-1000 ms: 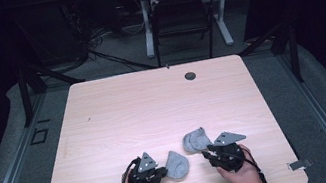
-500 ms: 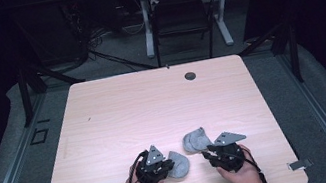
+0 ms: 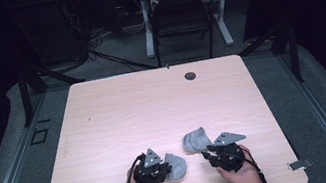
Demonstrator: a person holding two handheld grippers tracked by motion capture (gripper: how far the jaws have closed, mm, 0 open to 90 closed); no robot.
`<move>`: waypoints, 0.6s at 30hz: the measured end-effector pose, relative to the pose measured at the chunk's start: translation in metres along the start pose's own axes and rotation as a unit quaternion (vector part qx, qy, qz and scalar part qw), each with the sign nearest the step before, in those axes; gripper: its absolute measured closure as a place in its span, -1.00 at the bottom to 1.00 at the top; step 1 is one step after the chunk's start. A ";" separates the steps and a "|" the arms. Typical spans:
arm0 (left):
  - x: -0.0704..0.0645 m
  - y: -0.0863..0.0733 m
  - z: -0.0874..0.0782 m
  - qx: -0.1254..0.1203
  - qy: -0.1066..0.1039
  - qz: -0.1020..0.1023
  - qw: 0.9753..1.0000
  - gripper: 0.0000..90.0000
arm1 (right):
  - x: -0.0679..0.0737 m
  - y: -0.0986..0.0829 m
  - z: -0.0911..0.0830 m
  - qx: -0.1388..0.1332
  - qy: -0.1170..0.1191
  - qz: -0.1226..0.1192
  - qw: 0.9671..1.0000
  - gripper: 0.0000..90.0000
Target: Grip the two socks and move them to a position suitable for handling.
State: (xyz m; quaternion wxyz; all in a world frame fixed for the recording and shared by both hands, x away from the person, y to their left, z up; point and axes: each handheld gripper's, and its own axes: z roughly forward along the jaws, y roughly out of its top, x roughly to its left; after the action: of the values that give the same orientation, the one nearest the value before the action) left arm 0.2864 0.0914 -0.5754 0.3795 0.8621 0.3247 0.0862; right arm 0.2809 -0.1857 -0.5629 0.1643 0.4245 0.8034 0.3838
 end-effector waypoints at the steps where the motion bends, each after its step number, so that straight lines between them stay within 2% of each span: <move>1: 0.001 -0.001 -0.001 0.002 0.002 -0.001 1.000 0.78 | 0.000 0.000 0.000 0.000 0.000 0.000 1.000 0.46; 7: 0.002 -0.007 -0.009 0.010 0.004 -0.014 1.000 0.77 | 0.001 0.002 0.000 -0.003 -0.002 -0.005 1.000 0.53; 12: -0.001 -0.013 -0.017 0.015 0.007 -0.019 1.000 0.77 | -0.001 0.012 -0.003 -0.015 -0.002 -0.008 1.000 0.61; 17: -0.002 -0.017 -0.019 0.010 0.008 -0.026 1.000 0.74 | -0.007 0.023 0.004 -0.007 -0.004 -0.001 1.000 0.72; 18: -0.002 -0.018 -0.019 0.006 0.011 -0.026 1.000 0.74 | -0.009 0.024 0.007 -0.001 -0.012 -0.006 1.000 0.72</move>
State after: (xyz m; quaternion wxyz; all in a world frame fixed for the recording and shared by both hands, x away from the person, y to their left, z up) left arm 0.2682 0.1102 -0.5746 0.3727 0.8549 0.3511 0.0835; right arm 0.3033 -0.1811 -0.5491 0.1766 0.4244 0.8033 0.3788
